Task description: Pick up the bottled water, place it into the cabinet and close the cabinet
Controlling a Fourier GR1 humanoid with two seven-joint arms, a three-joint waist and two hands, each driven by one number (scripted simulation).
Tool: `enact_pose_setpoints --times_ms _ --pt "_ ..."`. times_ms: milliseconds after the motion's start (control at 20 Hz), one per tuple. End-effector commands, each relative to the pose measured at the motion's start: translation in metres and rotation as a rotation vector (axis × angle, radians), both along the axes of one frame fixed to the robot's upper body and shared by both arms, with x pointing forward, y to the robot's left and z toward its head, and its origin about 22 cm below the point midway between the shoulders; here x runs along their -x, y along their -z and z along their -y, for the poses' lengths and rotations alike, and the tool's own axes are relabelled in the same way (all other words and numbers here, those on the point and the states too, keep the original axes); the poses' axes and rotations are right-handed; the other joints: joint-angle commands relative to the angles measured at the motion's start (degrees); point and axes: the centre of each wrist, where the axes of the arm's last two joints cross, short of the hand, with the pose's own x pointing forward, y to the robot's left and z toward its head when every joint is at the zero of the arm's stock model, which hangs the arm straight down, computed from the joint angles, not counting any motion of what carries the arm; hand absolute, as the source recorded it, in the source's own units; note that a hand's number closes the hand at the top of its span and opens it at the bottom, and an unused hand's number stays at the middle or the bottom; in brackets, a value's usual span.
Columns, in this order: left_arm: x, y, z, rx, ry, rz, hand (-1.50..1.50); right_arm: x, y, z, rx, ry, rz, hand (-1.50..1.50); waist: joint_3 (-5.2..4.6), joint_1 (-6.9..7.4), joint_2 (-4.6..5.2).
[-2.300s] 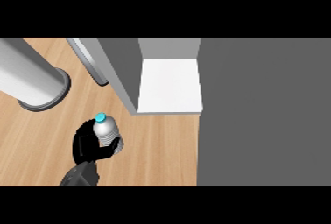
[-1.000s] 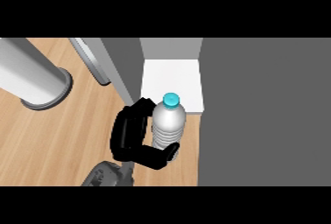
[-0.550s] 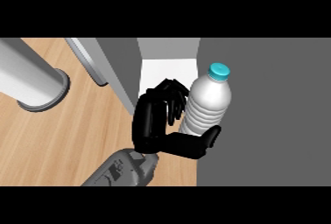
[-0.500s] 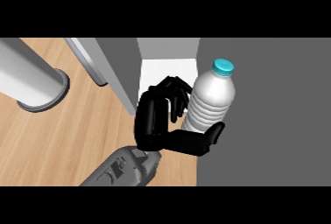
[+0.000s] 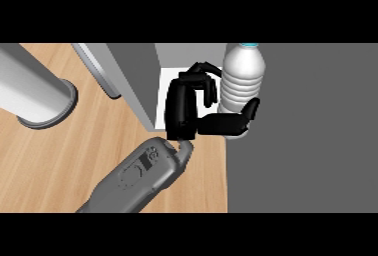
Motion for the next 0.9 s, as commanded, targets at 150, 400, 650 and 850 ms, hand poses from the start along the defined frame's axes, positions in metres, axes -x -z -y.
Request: enact_pose_setpoints --times_ms 150,400,650,850 --pt "-0.028 0.021 0.0 -0.097 -0.041 -0.018 1.5 0.002 -0.016 -0.001 -0.024 -0.021 0.054 -1.5 0.06 -0.36 0.11" --pt "-0.057 0.025 -0.009 -0.14 -0.08 -0.036 1.5 -0.002 -0.03 -0.003 -0.039 -0.044 0.053 -1.5 0.01 -0.47 0.6" --pt "-0.06 0.025 -0.009 -0.111 -0.117 -0.075 1.5 0.003 -0.021 -0.001 -0.051 -0.019 0.05 -1.5 0.04 -0.47 0.14" --pt "-0.082 0.034 -0.031 -0.063 -0.148 -0.082 1.5 0.0 -0.02 0.004 -0.05 -0.046 0.031 -1.5 0.02 -0.07 0.37"
